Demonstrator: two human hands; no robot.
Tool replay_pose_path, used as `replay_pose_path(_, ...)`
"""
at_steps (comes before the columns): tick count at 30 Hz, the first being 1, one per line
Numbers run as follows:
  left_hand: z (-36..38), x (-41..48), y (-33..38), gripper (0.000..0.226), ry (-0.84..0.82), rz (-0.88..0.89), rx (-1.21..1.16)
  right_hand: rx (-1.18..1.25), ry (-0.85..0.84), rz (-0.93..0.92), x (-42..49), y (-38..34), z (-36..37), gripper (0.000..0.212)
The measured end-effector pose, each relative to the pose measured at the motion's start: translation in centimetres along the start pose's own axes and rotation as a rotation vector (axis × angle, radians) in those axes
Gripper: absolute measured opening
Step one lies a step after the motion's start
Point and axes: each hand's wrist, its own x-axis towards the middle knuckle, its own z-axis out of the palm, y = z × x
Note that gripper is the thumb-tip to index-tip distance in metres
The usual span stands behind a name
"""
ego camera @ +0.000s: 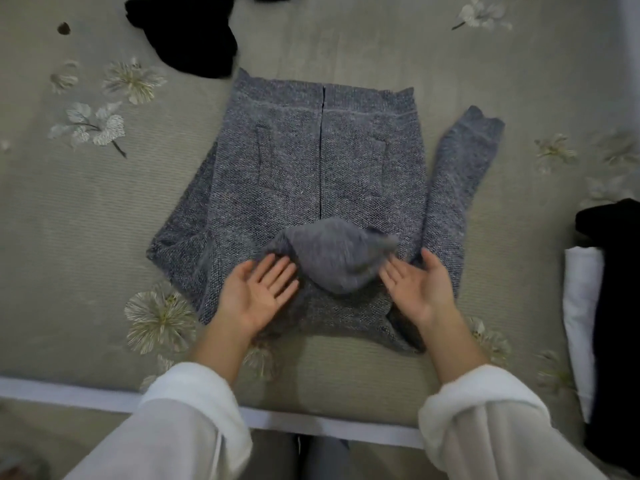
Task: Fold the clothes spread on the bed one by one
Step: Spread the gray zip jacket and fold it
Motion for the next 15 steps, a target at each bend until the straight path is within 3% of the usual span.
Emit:
replay_pose_path(1, 0.7, 0.5, -0.1, 0.037, 0.011, 0.062, 0.102, -0.036, 0.0, -0.036, 0.7, -0.1, 0.3, 0.04)
replay_pose_path(3, 1.4, 1.4, -0.8, 0.035, 0.065, 0.191, 0.574, -0.335, 0.036, -0.091, 1.9, 0.2, 0.4, 0.039)
replay_pose_path(5, 0.9, 2.5, -1.5, 0.043, 0.19, 0.405, 1.233, -0.851, 0.104, -0.139, 2.5, 1.2, 0.2, 0.037)
replay_pose_path(7, -0.1, 3.5, -2.1, 0.058, 0.241, 0.503, 1.771, -1.363, 0.152, -0.235, 3.2, 2.3, -0.5, 0.04)
replay_pose_path(9, -0.8, 4.1, -2.4, 0.072, 0.272, 0.439, 1.981, -1.847, 0.146, -0.332, 3.8, 3.4, -1.9, 0.057)
replay_pose_path(11, -1.6, 4.6, -2.9, 0.082, 0.33, 0.363, 2.071, -2.109, 0.236, -0.36, 3.8, 4.8, -3.1, 0.075)
replay_pose_path(13, -2.3, 4.8, -3.4, 0.085, 0.364, 0.313, 2.154, -2.13, 0.298, -0.308, 3.6, 5.6, -3.8, 0.08)
replay_pose_path(15, -2.9, 5.1, -3.3, 0.088, 0.322, 0.282, 2.21, -2.107, 0.243, -0.223, 3.5, 5.7, -4.4, 0.079)
